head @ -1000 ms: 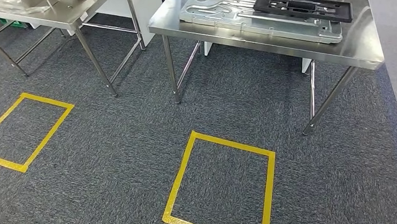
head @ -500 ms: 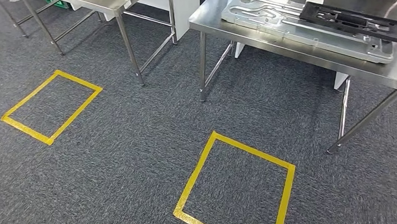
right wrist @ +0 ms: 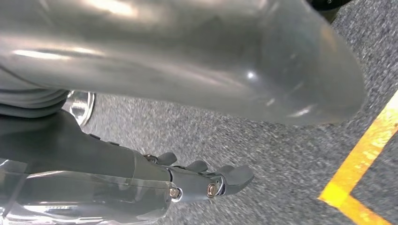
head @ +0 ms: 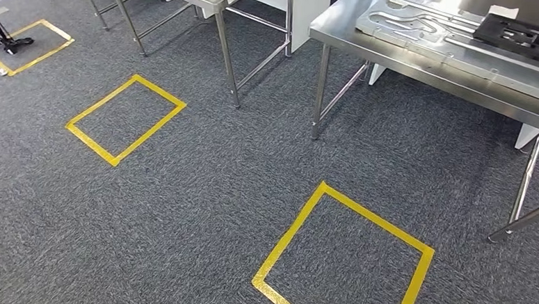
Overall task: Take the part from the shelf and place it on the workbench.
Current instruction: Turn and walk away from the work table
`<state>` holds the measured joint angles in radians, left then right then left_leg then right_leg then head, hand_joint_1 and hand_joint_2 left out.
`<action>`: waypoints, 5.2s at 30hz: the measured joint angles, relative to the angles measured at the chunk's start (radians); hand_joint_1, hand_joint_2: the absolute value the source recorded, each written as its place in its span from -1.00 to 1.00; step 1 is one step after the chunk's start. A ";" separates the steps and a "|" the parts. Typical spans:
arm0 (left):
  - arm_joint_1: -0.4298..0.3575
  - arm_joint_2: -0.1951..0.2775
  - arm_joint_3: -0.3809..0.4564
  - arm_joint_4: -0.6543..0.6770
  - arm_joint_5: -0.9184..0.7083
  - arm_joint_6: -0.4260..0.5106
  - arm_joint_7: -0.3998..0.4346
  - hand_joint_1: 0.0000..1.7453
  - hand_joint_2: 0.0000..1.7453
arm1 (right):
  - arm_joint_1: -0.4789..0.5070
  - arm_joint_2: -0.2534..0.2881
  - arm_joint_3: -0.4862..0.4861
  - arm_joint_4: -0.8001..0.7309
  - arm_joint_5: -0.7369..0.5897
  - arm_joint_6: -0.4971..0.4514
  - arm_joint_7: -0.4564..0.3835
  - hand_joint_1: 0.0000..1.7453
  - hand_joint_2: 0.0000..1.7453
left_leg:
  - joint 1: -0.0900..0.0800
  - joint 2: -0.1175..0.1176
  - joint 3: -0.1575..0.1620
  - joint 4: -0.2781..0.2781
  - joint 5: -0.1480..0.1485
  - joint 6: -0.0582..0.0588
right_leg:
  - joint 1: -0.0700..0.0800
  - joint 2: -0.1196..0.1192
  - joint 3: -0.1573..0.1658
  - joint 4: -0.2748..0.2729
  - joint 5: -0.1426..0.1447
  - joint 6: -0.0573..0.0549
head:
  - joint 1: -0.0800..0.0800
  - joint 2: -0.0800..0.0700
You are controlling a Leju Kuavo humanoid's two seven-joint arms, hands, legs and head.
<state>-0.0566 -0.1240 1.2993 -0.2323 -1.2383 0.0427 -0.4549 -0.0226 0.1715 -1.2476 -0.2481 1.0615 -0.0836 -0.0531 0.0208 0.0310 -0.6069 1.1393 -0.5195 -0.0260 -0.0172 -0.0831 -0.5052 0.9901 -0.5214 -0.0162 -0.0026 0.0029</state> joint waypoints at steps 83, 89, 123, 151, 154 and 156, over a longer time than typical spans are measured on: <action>0.002 -0.014 0.001 0.000 -0.018 -0.003 0.006 -1.00 -1.00 | -0.009 -0.018 0.001 0.004 0.047 0.014 0.010 -1.00 -1.00 | -0.012 -0.145 0.033 -0.116 0.052 0.011 | -0.004 0.133 -0.032 0.028 0.012 -0.001 | 0.007 0.000; -0.001 -0.015 0.000 0.000 -0.019 -0.003 0.007 -1.00 -1.00 | -0.002 -0.018 0.001 0.004 0.047 0.016 0.010 -1.00 -1.00 | -0.007 -0.039 -0.093 0.154 -0.070 -0.005 | 0.005 0.034 -0.026 0.019 0.009 -0.020 | -0.001 0.000; 0.001 -0.014 0.003 0.000 -0.019 -0.001 0.011 -1.00 -1.00 | -0.003 -0.022 -0.001 0.006 0.059 0.015 0.011 -1.00 -1.00 | -0.011 0.009 0.021 -0.046 0.027 -0.002 | 0.006 -0.011 -0.029 0.027 0.014 -0.014 | -0.004 0.000; 0.004 -0.015 0.004 0.000 -0.019 -0.005 0.012 -1.00 -1.00 | -0.002 -0.024 -0.001 0.007 0.063 0.018 0.015 -1.00 -1.00 | -0.008 -0.034 -0.075 0.132 -0.048 -0.011 | 0.003 0.016 -0.023 0.023 0.014 -0.022 | -0.005 0.000; 0.004 -0.015 0.004 0.000 -0.019 -0.005 0.012 -1.00 -1.00 | -0.002 -0.024 -0.001 0.008 0.065 0.018 0.014 -1.00 -1.00 | -0.014 0.023 0.024 -0.063 0.045 0.001 | 0.006 -0.022 -0.005 0.024 0.000 -0.011 | -0.005 0.000; 0.001 -0.015 0.004 0.000 -0.020 -0.005 0.012 -1.00 -1.00 | -0.003 -0.024 -0.001 0.008 0.067 0.018 0.014 -1.00 -1.00 | -0.022 0.046 0.050 -0.118 0.056 0.015 | 0.011 -0.044 0.002 0.024 -0.007 0.000 | -0.004 0.000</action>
<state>-0.0558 -0.1388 1.3035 -0.2323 -1.2582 0.0381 -0.4433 -0.0260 0.1474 -1.2489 -0.2403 1.1281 -0.0655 -0.0388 -0.0016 0.0770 -0.5573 1.0211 -0.4630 -0.0114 -0.0065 -0.1271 -0.5033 1.0144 -0.5282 -0.0163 -0.0066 0.0028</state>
